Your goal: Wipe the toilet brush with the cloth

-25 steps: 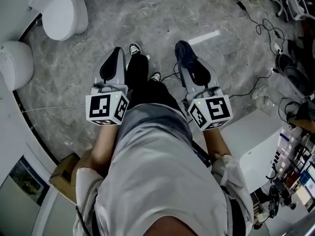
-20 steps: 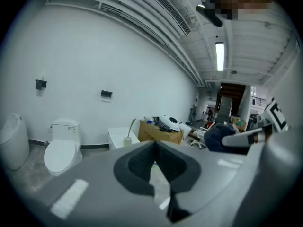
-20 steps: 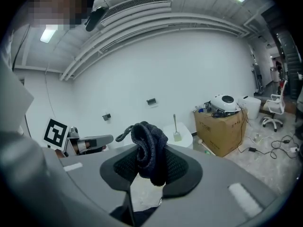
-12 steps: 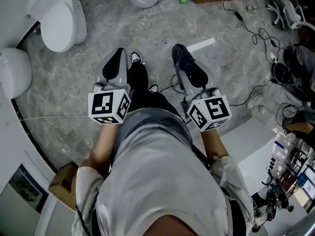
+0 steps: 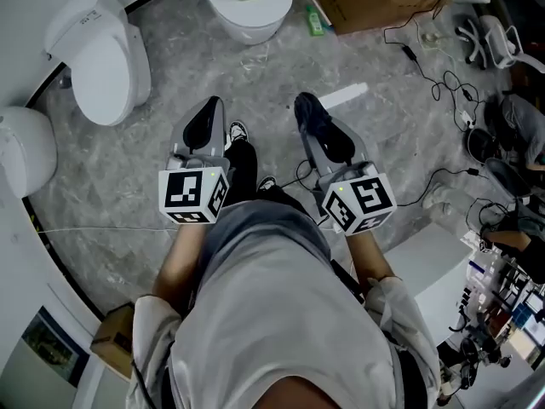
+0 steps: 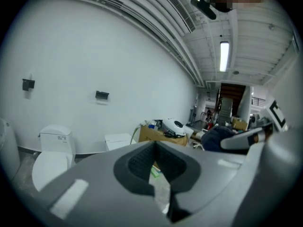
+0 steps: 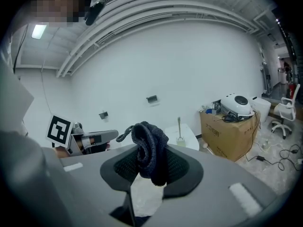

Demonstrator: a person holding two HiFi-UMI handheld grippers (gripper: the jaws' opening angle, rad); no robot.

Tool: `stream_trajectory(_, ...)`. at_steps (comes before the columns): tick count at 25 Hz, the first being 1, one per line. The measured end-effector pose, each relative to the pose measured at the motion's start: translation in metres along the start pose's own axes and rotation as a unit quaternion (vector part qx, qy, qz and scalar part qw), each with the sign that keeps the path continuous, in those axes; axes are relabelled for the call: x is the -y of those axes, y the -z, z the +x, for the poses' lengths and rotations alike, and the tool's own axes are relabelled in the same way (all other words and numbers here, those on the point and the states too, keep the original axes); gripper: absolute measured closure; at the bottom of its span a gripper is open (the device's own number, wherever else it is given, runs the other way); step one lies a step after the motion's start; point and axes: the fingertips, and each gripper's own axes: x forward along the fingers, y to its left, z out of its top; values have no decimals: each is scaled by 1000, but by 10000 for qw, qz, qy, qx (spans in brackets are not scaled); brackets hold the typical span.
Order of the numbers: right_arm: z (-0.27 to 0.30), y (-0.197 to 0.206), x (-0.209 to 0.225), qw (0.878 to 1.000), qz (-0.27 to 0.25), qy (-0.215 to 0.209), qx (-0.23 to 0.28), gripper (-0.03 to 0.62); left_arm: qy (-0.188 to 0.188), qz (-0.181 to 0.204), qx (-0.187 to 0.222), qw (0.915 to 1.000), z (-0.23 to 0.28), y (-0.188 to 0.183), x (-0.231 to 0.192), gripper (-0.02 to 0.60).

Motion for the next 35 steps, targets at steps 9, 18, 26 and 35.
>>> stream_trajectory(9, 70, -56, -1, 9998, -169, 25, 111, 496, 87, 77, 164, 9998, 47, -46, -55, 581)
stream_trajectory(18, 112, -89, 6, 9995, -181, 133, 214, 496, 180, 90, 315, 9993, 84, -78, -88, 581)
stream_trajectory(26, 142, -111, 25, 9994, -196, 141, 261, 496, 150, 69, 421, 9990, 113, -98, -98, 581)
stream_trajectory(35, 191, -143, 79, 9995, -136, 6, 295, 496, 167, 120, 287, 9994, 188, -110, -93, 581)
